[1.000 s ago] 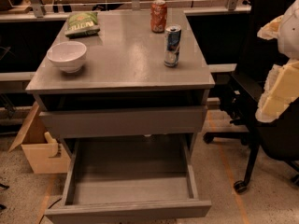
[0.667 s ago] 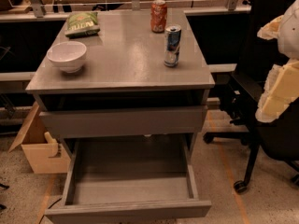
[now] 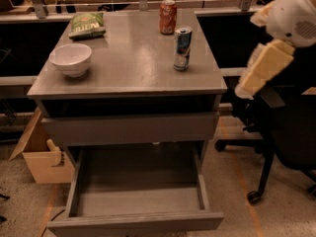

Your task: Place redbull can into middle drawer

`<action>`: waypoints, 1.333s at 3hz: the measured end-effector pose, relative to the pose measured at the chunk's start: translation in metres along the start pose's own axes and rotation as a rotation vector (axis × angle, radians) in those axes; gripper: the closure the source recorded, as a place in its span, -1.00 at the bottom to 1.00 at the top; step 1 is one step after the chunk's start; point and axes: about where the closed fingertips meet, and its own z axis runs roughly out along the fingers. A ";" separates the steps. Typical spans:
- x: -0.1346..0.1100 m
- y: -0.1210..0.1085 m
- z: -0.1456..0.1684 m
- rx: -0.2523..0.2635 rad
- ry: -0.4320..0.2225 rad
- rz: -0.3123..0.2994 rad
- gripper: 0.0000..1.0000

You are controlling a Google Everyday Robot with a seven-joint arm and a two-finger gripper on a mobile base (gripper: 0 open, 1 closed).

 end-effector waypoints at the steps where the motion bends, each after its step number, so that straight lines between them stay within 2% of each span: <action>1: -0.030 -0.029 0.031 -0.023 -0.133 0.115 -1.00; 2: -0.030 -0.029 0.031 -0.023 -0.133 0.115 -1.00; 3: -0.032 -0.033 0.038 -0.017 -0.146 0.142 -1.00; 4: -0.041 -0.052 0.063 -0.025 -0.212 0.208 -1.00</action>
Offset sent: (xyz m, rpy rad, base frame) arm 0.0344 0.0200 -0.0024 0.1255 0.0021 -0.0275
